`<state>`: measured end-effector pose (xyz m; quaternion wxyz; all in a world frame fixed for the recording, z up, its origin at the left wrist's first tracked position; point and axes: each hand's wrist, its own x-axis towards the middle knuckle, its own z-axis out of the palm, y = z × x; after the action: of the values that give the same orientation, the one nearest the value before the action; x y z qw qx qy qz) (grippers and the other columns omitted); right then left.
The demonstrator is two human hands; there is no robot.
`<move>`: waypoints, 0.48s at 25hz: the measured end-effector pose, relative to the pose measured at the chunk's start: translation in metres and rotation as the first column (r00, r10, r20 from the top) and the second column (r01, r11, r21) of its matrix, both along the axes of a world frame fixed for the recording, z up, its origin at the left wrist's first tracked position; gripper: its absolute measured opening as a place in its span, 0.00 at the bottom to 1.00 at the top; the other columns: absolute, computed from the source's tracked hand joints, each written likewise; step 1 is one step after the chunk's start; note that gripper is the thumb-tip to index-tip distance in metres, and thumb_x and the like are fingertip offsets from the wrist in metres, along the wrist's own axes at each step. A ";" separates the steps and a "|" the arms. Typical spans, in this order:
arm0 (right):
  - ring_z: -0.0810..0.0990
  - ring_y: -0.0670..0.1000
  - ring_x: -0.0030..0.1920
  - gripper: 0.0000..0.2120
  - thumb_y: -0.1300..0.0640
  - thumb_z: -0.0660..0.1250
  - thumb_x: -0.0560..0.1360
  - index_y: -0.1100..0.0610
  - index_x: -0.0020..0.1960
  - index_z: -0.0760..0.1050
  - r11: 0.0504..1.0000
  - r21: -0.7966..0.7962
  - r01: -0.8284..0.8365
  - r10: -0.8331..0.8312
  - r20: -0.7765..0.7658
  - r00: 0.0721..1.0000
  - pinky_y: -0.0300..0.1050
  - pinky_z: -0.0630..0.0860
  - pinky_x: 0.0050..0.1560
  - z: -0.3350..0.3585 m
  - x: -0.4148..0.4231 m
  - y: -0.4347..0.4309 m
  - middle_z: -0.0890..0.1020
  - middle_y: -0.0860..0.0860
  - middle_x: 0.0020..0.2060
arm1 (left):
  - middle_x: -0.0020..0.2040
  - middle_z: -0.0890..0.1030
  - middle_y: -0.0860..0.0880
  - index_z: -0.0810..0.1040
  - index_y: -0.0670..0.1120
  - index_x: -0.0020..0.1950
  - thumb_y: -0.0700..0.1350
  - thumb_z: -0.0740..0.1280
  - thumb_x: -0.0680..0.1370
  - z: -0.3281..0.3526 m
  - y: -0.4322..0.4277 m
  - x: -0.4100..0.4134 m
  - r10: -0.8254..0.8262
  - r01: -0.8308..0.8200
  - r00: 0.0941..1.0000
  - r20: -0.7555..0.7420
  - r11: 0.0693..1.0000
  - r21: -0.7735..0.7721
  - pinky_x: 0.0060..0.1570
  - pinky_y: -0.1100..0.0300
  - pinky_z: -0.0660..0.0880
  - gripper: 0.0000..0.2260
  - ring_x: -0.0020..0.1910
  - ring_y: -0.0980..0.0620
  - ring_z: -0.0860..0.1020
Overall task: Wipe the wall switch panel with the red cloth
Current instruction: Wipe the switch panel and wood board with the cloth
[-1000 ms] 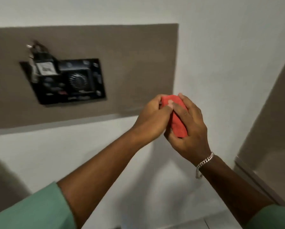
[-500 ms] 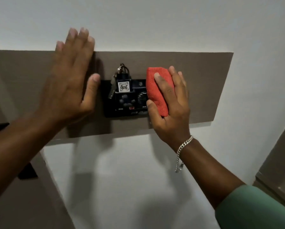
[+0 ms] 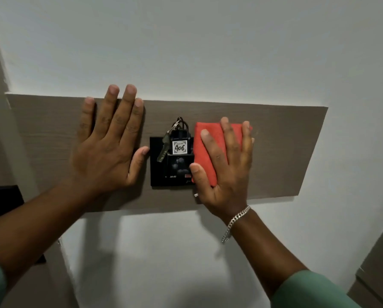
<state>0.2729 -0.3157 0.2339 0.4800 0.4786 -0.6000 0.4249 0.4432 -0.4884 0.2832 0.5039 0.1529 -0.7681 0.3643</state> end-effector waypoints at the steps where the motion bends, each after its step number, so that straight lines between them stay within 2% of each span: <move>1: 0.58 0.70 0.78 0.25 0.41 0.57 0.79 0.50 0.73 0.67 0.999 0.040 0.005 -0.003 -0.066 0.998 0.73 0.56 0.76 -0.002 -0.007 0.007 0.66 0.59 0.76 | 0.81 0.49 0.41 0.48 0.40 0.81 0.56 0.52 0.79 -0.001 0.001 0.000 0.002 -0.002 1.000 -0.003 1.000 -0.010 0.78 0.43 0.41 0.34 0.81 0.42 0.45; 3: 0.59 0.70 0.78 0.25 0.41 0.57 0.79 0.50 0.72 0.67 0.996 0.076 0.035 -0.026 -0.115 0.993 0.74 0.57 0.75 -0.005 -0.020 0.020 0.65 0.58 0.75 | 0.81 0.50 0.40 0.49 0.39 0.80 0.56 0.52 0.79 0.000 0.002 -0.001 0.010 -0.010 1.000 -0.015 1.000 -0.021 0.78 0.42 0.43 0.34 0.80 0.42 0.46; 6: 0.56 0.68 0.80 0.25 0.41 0.57 0.79 0.49 0.74 0.67 0.999 0.020 0.029 -0.029 0.010 1.000 0.70 0.54 0.78 0.001 -0.008 0.008 0.65 0.58 0.77 | 0.81 0.51 0.39 0.50 0.39 0.80 0.56 0.52 0.79 0.001 0.001 -0.001 0.027 -0.027 0.999 -0.026 0.999 -0.029 0.78 0.41 0.45 0.34 0.80 0.41 0.48; 8: 0.56 0.68 0.80 0.26 0.39 0.56 0.80 0.48 0.74 0.66 0.999 0.047 0.021 -0.018 -0.072 0.997 0.69 0.52 0.79 0.000 -0.008 0.006 0.65 0.57 0.77 | 0.81 0.50 0.40 0.50 0.38 0.80 0.56 0.52 0.79 -0.003 0.001 -0.002 0.027 -0.028 0.999 -0.019 0.999 -0.028 0.78 0.41 0.46 0.34 0.81 0.41 0.48; 10: 0.57 0.67 0.79 0.25 0.39 0.56 0.80 0.48 0.73 0.66 0.996 0.086 0.026 -0.012 -0.158 0.987 0.71 0.55 0.77 -0.007 -0.023 0.016 0.65 0.57 0.76 | 0.81 0.50 0.40 0.50 0.38 0.80 0.56 0.51 0.79 -0.011 -0.001 -0.002 0.037 -0.037 0.999 -0.023 0.999 -0.026 0.77 0.41 0.47 0.34 0.81 0.42 0.49; 12: 0.56 0.65 0.80 0.26 0.39 0.55 0.79 0.47 0.74 0.66 0.999 0.017 0.037 -0.037 -0.025 0.999 0.69 0.55 0.78 -0.010 -0.023 0.014 0.65 0.56 0.76 | 0.81 0.50 0.40 0.51 0.38 0.80 0.56 0.51 0.79 -0.020 -0.001 -0.002 0.039 -0.040 0.999 -0.020 0.999 -0.030 0.77 0.41 0.48 0.34 0.81 0.42 0.49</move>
<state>0.2500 -0.3020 0.2239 0.4909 0.4769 -0.6065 0.4047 0.4409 -0.4895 0.2636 0.5064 0.1639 -0.7543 0.3843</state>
